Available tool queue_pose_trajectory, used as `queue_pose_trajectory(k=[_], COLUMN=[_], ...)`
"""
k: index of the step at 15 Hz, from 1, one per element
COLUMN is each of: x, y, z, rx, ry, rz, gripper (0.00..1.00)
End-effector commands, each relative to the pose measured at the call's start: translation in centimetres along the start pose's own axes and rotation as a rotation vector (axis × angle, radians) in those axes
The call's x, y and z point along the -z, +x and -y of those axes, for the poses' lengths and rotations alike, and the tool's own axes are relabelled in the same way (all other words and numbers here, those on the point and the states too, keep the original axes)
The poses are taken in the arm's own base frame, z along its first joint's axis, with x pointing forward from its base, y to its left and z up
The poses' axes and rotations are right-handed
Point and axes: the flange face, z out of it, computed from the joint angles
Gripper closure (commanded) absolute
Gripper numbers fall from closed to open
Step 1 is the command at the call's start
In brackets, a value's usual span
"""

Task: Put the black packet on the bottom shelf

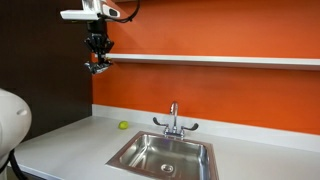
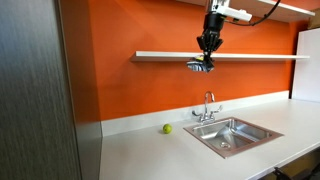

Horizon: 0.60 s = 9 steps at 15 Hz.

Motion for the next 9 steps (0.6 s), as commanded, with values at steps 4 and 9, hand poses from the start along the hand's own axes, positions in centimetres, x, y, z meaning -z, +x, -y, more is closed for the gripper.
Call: queue_pose_trajectory(k=[4,9], x=[8.0,11.7], y=[2.2,5.9], z=[1.3,0.5], rx=[0.004,-0.006], ry=[-0.048,-0.060], rz=[-0.135,-0.216], gripper=[0.99,0.99])
